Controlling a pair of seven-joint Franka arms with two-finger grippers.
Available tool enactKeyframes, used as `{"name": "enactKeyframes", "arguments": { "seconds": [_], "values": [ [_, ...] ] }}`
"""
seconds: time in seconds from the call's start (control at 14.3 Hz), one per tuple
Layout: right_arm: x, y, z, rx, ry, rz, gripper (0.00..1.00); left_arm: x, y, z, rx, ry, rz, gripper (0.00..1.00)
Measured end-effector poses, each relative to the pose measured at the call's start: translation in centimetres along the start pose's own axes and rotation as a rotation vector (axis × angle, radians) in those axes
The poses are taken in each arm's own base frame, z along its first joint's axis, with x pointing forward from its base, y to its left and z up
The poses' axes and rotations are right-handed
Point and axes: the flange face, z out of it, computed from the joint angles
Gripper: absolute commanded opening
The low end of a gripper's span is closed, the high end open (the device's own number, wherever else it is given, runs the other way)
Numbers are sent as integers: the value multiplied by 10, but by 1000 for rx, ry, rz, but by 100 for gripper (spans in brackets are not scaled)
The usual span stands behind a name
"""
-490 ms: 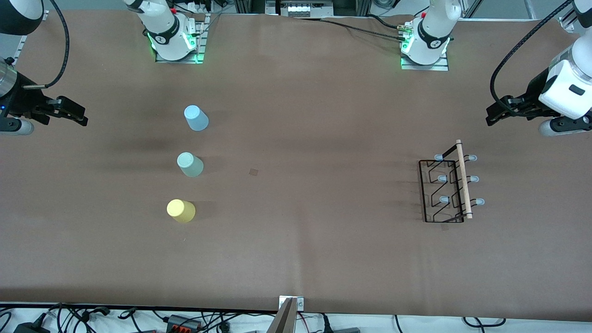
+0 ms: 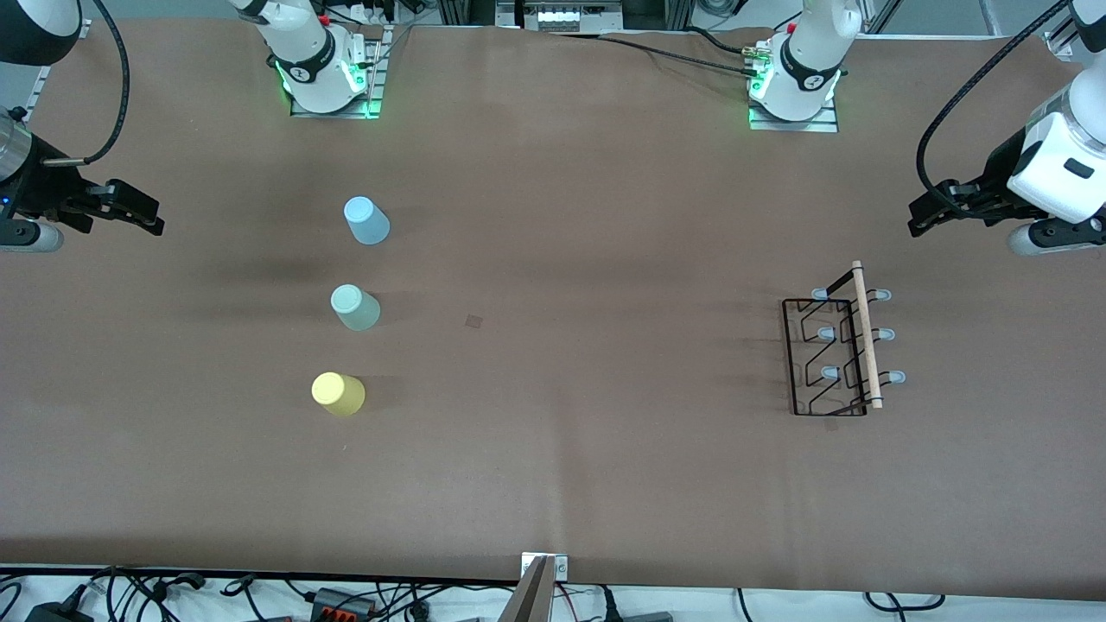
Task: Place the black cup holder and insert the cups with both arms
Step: 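Reach the left gripper down to the wooden handle of the rack, then close the left gripper on the rack's wooden handle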
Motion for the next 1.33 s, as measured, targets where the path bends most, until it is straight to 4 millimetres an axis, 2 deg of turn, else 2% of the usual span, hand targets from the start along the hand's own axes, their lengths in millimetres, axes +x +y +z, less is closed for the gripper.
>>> {"name": "enactKeyframes", "arguments": {
  "seconds": [0.14,0.21,0.35,0.49,0.63,0.77,1.05,1.33],
  "values": [
    [0,0,0,0,0,0,100,17,7,16,-15,48,6,100],
    [0,0,0,0,0,0,100,29,11,35,-22,60,10,100],
    [0,0,0,0,-1,0,100,57,17,93,-28,42,12,100],
    [0,-1,1,0,-2,-1,100,74,26,150,-23,-8,26,100],
    [0,-1,3,0,-5,-1,100,84,38,189,-14,-19,47,100],
    [1,-1,5,0,-7,-1,100,90,41,210,-14,-15,54,100],
    [3,-5,9,0,-12,-9,100,92,35,233,-20,3,112,100],
    [4,-8,11,0,-15,-13,100,95,-4,243,-18,-2,137,100]
  ]
}}
